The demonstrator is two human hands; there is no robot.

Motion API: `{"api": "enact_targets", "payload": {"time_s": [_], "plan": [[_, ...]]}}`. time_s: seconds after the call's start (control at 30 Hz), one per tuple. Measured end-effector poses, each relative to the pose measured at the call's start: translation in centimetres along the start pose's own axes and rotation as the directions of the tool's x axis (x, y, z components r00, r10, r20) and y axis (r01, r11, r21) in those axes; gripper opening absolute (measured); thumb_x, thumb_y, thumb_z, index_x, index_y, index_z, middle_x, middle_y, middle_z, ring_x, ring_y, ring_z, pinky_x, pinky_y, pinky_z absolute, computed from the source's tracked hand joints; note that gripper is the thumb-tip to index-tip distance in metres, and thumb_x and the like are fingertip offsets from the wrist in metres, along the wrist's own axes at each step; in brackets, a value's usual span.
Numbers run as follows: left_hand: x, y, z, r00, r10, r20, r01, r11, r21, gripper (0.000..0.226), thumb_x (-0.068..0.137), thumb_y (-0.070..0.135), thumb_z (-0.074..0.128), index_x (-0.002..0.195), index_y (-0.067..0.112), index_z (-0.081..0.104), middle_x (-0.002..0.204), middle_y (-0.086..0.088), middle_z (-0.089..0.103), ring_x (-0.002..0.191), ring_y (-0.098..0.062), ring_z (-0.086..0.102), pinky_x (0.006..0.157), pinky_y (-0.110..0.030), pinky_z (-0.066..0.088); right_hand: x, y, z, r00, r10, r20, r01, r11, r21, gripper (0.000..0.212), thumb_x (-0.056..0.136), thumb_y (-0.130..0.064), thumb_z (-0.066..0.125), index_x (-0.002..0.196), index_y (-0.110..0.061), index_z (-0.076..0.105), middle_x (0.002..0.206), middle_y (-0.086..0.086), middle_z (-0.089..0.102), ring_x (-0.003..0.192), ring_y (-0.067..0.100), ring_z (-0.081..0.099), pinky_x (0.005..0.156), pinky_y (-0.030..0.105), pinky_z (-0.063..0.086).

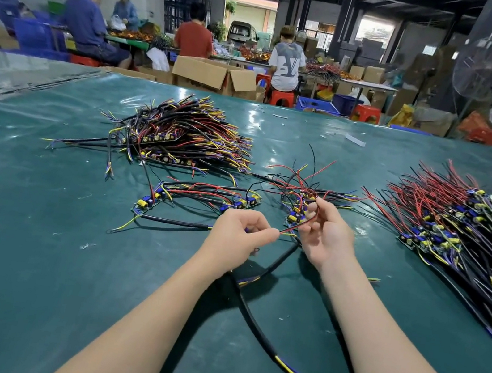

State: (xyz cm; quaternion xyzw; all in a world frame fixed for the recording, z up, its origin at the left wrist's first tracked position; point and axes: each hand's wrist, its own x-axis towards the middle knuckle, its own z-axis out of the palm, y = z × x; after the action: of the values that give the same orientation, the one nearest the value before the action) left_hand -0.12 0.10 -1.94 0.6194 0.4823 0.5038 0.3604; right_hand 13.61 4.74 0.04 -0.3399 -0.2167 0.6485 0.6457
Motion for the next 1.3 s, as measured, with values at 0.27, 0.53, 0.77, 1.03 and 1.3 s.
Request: {"api": "enact_targets", "payload": {"time_s": [0.27,0.53,0.77,1.03,1.3], "plan": [[0.8,-0.6,-0.9,0.980,-0.044,-0.196,0.024,0.995,-0.102,0.031,0.085,0.011,0.062,0.056,0.017,0.054,0.037,0.010,0.046,0.035,0.000,0.038,0.040,-0.012,0.030,-2.6,2.0,1.3,0.970,0.055,0.237,0.052,0.904,-0.424,0.020,0.092,-0.013,0.052,0.074,-0.009,0.061,0.051,-0.005,0.063,0.044,0.003,0.057,0.042,0.014,0.046],[1.0,-0.1,-1.8,0.961,-0.275,0.016,0.255,0.864,-0.434,0.015,0.089,-0.006,0.050,0.085,0.006,0.057,0.081,-0.008,0.057,0.063,-0.011,0.060,0.053,-0.021,0.055,-2.5,2.3,1.6,0.974,-0.165,0.157,0.216,0.885,-0.412,0.023,0.091,0.000,0.050,0.071,-0.008,0.058,0.063,0.007,0.053,0.041,0.000,0.054,0.042,0.014,0.047],[1.0,-0.5,-1.9,0.950,-0.311,-0.014,0.271,0.849,-0.453,0.023,0.078,-0.014,0.061,0.083,0.009,0.061,0.078,-0.006,0.062,0.061,-0.009,0.063,0.056,-0.017,0.053,-2.9,3.0,1.4,0.968,-0.054,0.244,0.179,0.832,-0.525,0.022,0.089,0.002,0.053,0.070,-0.008,0.059,0.064,0.008,0.056,0.045,0.001,0.055,0.046,0.013,0.048],[0.9,-0.1,-1.8,0.941,-0.338,-0.022,0.282,0.819,-0.499,0.019,0.077,-0.012,0.063,0.078,0.006,0.060,0.064,-0.002,0.064,0.051,-0.009,0.064,0.049,-0.021,0.053,-3.2,3.3,1.5,0.963,-0.090,0.253,0.210,0.837,-0.504,0.023,0.084,0.010,0.056,0.070,-0.008,0.060,0.059,0.003,0.060,0.044,0.003,0.057,0.044,0.015,0.047],[0.9,-0.1,-3.2,0.941,-0.327,0.090,0.327,0.803,-0.499,0.020,0.074,-0.015,0.063,0.076,0.004,0.063,0.059,0.000,0.067,0.055,-0.008,0.064,0.051,-0.021,0.053,-2.5,2.5,1.5,0.954,-0.089,0.286,0.242,0.789,-0.565,0.025,0.089,0.000,0.055,0.064,-0.005,0.058,0.042,-0.005,0.056,0.037,0.005,0.053,0.040,0.018,0.049]]}}
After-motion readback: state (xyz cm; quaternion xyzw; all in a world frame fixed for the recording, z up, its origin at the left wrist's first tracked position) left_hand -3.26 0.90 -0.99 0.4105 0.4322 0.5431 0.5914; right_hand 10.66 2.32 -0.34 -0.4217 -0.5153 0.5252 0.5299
